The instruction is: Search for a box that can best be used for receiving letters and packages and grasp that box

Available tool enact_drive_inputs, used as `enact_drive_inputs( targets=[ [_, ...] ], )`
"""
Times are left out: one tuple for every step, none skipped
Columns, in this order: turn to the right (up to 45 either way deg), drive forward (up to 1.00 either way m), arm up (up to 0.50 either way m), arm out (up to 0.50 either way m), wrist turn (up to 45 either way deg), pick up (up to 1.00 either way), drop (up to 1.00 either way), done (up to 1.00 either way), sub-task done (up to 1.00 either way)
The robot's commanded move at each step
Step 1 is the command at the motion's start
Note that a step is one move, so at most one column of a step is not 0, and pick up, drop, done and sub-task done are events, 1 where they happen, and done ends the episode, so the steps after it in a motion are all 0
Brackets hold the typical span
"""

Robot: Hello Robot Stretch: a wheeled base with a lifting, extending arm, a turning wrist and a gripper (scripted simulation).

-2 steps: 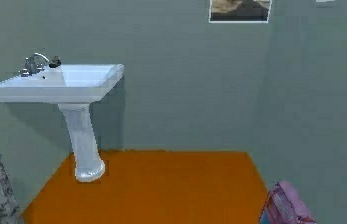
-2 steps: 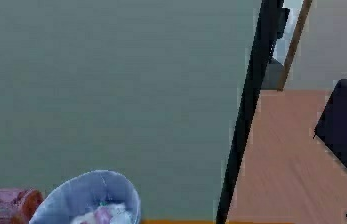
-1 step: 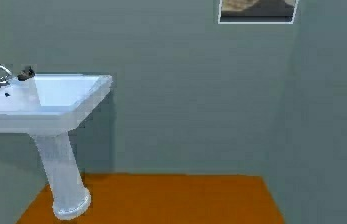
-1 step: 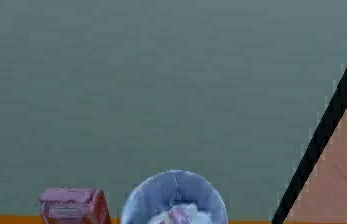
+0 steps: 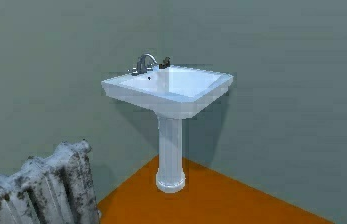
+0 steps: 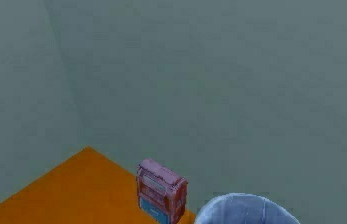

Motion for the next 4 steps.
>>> enact_drive_inputs(
  targets=[
    [0.0,0.0,0.1,0.0,0.0,0.0,0.0,0.0,0.0],
    [0.0,0.0,0.0,0.44,0.0,0.0,0.0,0.0,0.0],
    [0.0,0.0,0.0,0.0,45.0,0.0,0.0,0.0,0.0],
    [0.0,0.0,0.0,0.0,45.0,0.0,0.0,0.0,0.0]
  ],
)
